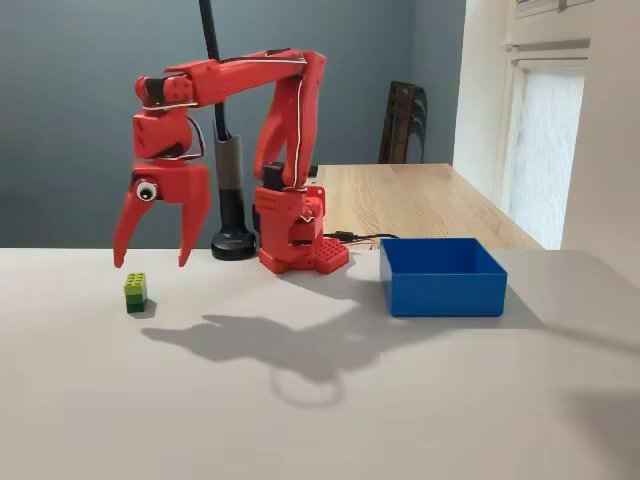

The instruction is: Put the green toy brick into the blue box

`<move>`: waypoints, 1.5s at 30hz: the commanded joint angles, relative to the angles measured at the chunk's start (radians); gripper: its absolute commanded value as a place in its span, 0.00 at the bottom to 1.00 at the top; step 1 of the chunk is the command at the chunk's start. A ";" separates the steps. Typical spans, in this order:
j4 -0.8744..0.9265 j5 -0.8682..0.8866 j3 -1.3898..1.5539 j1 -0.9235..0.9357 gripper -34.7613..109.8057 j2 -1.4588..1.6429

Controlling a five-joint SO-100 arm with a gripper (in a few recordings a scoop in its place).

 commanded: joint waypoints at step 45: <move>-0.258 -0.026 0.000 0.100 0.24 -0.235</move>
